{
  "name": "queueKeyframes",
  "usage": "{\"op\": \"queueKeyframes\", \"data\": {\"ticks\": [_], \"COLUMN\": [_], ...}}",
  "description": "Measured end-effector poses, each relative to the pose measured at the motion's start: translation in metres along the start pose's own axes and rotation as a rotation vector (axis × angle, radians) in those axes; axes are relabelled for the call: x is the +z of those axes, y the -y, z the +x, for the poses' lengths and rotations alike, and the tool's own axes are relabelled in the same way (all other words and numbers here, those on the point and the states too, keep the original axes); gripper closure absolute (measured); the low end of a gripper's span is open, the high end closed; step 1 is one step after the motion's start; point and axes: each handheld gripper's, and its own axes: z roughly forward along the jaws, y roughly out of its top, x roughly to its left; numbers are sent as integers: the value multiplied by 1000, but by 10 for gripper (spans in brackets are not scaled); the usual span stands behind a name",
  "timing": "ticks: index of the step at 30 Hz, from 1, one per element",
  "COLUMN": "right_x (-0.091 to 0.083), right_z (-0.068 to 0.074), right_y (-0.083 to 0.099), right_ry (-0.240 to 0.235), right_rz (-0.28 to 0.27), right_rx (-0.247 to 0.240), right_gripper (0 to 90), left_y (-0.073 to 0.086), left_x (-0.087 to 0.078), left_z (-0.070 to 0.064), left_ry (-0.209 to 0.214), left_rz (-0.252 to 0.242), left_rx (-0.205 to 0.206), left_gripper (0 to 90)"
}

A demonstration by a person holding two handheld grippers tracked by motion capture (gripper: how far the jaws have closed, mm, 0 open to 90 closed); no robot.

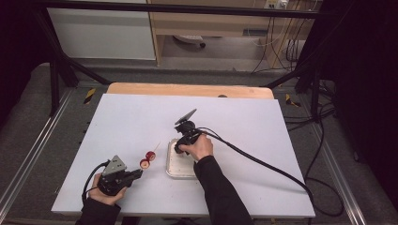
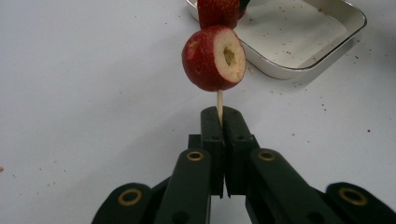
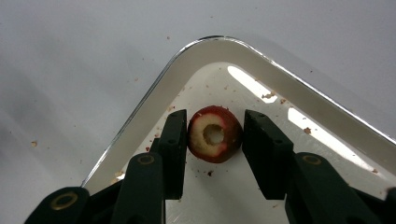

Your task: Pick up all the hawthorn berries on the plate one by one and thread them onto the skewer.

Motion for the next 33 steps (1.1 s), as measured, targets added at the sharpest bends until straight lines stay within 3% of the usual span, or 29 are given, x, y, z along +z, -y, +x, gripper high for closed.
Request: {"op": "queueKeyframes", "data": {"ticks": [6,20,28,33], "right_x": [-5,-39,-53,-58], "right_z": [0,7,3,-6], "right_y": [0,11,33,51], "right_ry": [-3,-27,-96,-175], "right_rz": [-13,-90,-206,-335], "right_rx": [-2,-33,-14,9], "right_gripper": [615,617,617,618], "left_y": [0,-1,-3,-5], "left_x": [0,0,1,3], "left_z": [0,-5,-10,-15], "left_ry": [-1,-3,-5,-8], "left_rz": [-1,-9,-33,-45], "left_rx": [1,14,8,-7], "left_gripper": [882,882,883,883]}}
